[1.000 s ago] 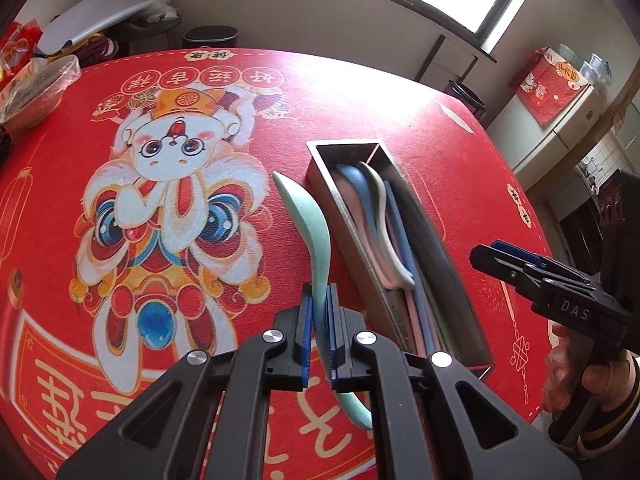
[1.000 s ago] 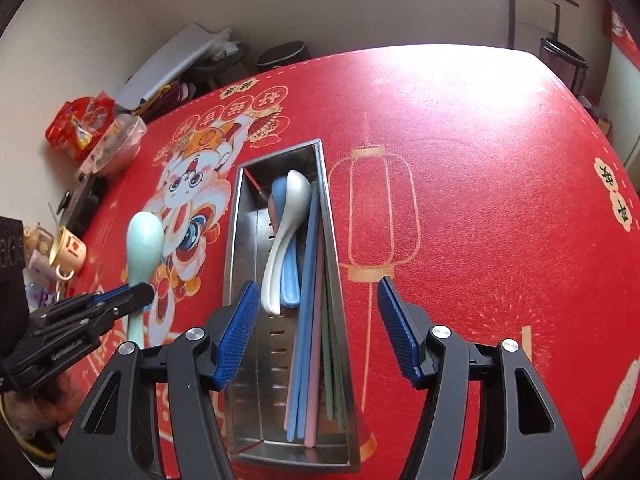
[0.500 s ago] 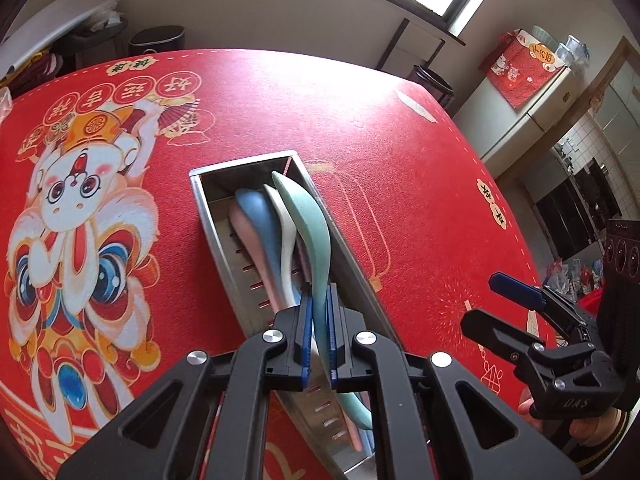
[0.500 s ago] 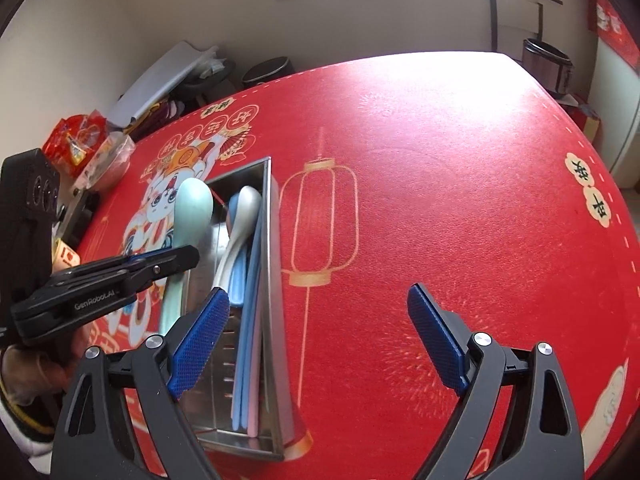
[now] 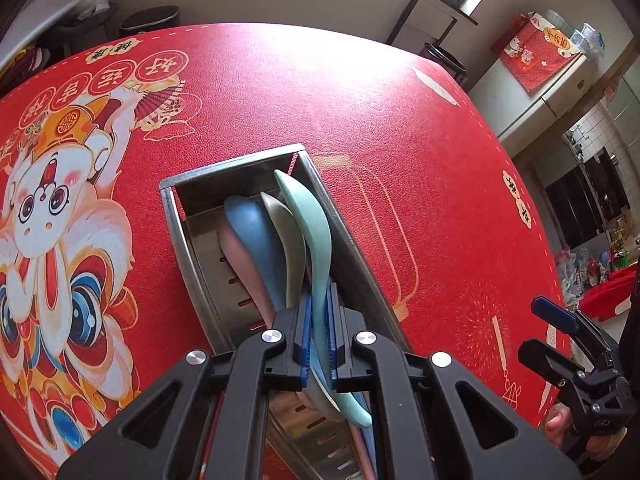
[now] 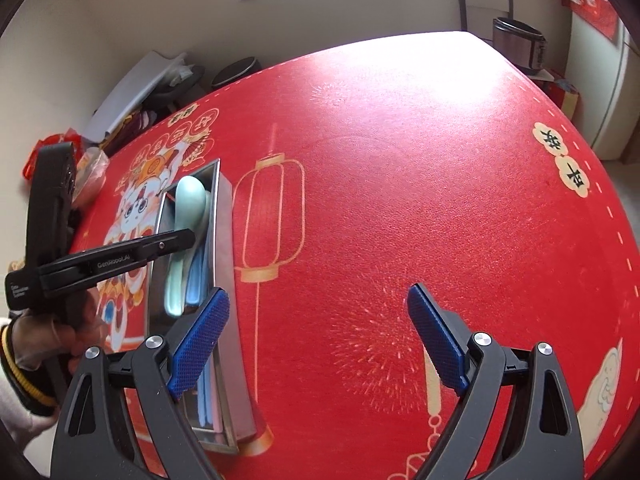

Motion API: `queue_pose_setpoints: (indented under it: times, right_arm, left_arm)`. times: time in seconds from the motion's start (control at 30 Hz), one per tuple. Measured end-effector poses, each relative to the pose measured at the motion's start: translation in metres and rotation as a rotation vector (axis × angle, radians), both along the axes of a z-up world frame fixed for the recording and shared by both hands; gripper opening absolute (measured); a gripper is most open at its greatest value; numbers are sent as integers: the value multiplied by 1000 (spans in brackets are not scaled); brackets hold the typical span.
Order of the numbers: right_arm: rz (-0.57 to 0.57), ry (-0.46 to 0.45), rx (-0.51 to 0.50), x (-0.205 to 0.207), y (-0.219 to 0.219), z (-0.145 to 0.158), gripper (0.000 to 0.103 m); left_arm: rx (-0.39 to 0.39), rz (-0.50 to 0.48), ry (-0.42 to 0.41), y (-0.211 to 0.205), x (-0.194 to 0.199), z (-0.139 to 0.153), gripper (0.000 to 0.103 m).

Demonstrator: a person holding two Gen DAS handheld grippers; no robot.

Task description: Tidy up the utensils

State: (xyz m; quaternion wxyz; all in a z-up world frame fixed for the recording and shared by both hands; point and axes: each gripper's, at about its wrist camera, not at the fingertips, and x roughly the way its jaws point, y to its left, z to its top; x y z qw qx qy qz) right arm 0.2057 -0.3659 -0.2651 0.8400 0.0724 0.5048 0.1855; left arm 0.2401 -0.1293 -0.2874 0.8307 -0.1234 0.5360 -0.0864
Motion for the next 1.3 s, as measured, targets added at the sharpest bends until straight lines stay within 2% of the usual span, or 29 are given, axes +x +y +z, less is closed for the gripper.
queue_pose_setpoints:
  times: [0.2,0.4,0.5,0.57,0.67,0.7,0.77,0.83,1.0,1.17,1.3]
  right_arm:
    - [-1,8,0,0,2,-2,88]
    - [-8,2,3,2,1,2,88]
    - [-7,-3,14,6,0,6,88]
    - [-2,-11,18,10,1,10,88]
    - [3,-31,4,15,4,20,87]
    - [8,-42,-8,15,7,26,87]
    - [17,-80,-32,11,14,41,87]
    - [15,-122,-31,3,20,60,87]
    - [-42,-189,-29,-22,34,97,87]
    - [-94,-282,-57,-55,52,137,87]
    - [-148,-324,-42,-81,61,163,88]
  left_arm:
    - [-4,-14,14,2,3,-3,6]
    - [6,-11,-9,2,0,8,17]
    - [18,4,-36,4,-6,19,30]
    - [29,28,-54,8,-13,29,46]
    - [50,59,-93,14,-26,48,62]
    - [62,68,-109,16,-31,56,66]
    - [93,88,-145,19,-43,73,84]
    - [117,98,-180,24,-53,90,91]
    - [196,102,-264,40,-81,137,96]
    - [258,118,-385,59,-118,185,97]
    - [342,156,-431,70,-142,210,97]
